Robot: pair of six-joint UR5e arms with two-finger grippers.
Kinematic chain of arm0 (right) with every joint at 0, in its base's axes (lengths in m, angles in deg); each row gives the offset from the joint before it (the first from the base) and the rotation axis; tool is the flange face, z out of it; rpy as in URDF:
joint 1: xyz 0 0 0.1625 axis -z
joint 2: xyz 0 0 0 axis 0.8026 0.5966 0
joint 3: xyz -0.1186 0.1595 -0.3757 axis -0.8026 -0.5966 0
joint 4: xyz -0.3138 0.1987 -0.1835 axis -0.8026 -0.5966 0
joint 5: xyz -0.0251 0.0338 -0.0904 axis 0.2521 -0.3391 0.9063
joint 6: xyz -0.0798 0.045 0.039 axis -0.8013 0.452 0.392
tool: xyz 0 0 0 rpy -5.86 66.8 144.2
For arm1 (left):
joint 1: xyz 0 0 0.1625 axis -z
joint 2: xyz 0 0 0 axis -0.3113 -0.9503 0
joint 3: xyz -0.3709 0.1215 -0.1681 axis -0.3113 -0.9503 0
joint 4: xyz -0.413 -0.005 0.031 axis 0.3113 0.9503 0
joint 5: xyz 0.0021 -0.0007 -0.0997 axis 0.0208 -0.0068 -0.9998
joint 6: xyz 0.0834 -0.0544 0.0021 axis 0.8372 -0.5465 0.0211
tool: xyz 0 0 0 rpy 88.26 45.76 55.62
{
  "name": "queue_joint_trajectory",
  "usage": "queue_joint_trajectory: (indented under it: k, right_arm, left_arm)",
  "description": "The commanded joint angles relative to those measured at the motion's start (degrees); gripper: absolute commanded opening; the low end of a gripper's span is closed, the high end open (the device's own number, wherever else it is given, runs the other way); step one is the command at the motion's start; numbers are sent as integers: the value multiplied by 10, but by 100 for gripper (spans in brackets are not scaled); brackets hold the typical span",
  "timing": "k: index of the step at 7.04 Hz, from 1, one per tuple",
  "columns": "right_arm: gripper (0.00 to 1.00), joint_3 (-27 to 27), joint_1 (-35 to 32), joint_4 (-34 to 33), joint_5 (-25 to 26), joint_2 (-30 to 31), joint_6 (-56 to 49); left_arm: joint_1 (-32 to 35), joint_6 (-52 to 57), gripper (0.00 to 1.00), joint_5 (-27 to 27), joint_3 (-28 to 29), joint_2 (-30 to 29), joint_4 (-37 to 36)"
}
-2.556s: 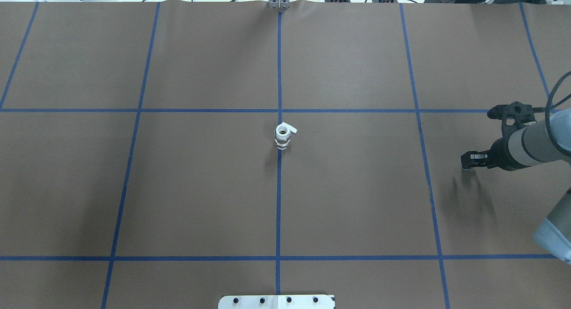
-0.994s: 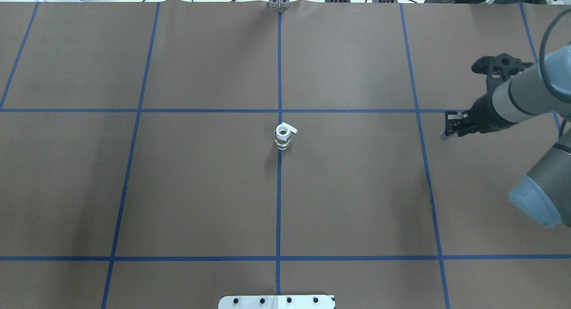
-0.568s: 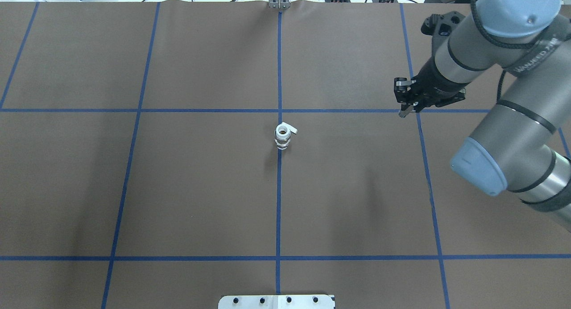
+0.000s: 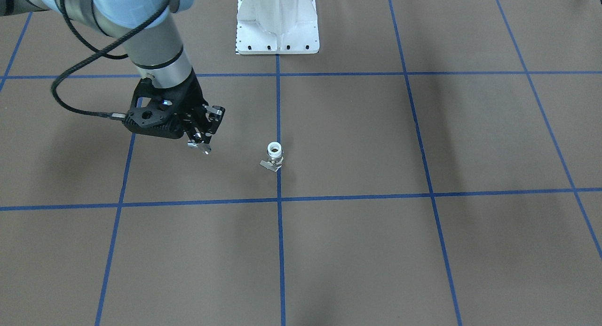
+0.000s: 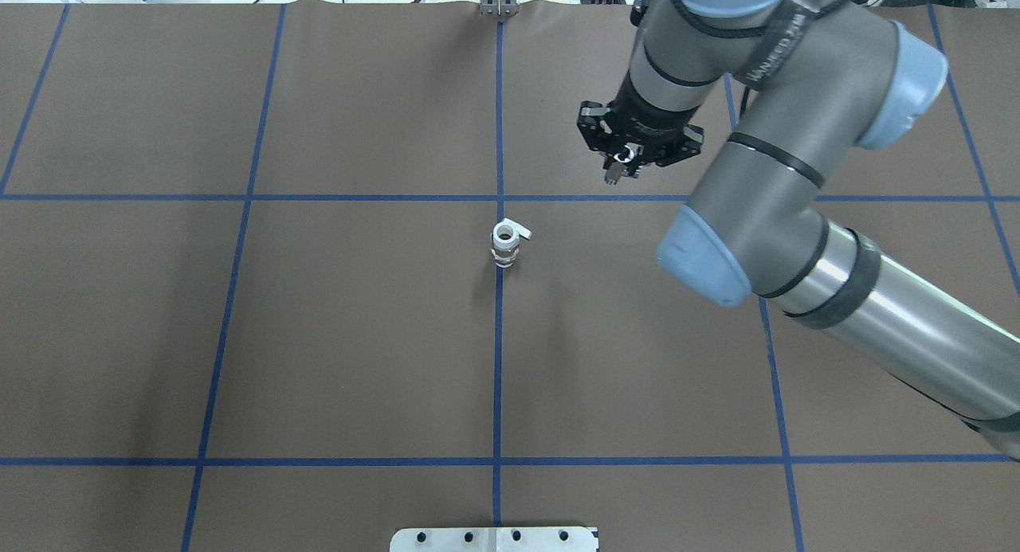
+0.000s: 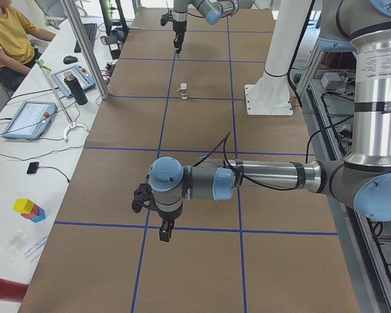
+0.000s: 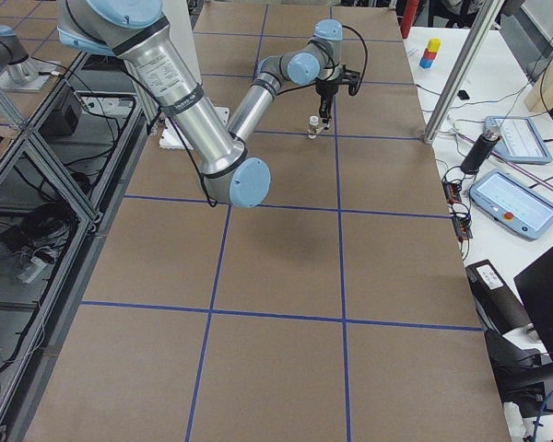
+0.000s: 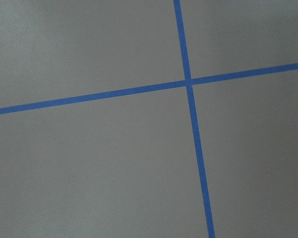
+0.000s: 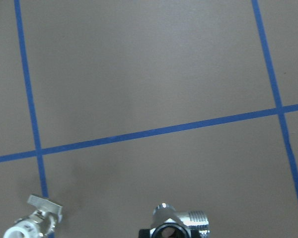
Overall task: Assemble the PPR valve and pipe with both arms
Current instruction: 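Lift the chrome fitting with the right gripper and carry it above the valve, then lower the chrome fitting onto the top of the white valve with the right gripper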
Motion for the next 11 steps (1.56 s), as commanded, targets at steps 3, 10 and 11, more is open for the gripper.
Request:
queue_joint_trajectory:
  k: [3,10,11]
  right_arm:
    - [0,-189,79,-42,87,-180,142]
    - [0,-189,123,-68,115,-165,160]
    - [0,-189,124,-68,115,-163,160]
  left_arm:
    - [0,-1,100,0,-6,0,0]
    - [0,-1,100,0,-8,0,2]
    - [0,-1,100,0,-11,0,2]
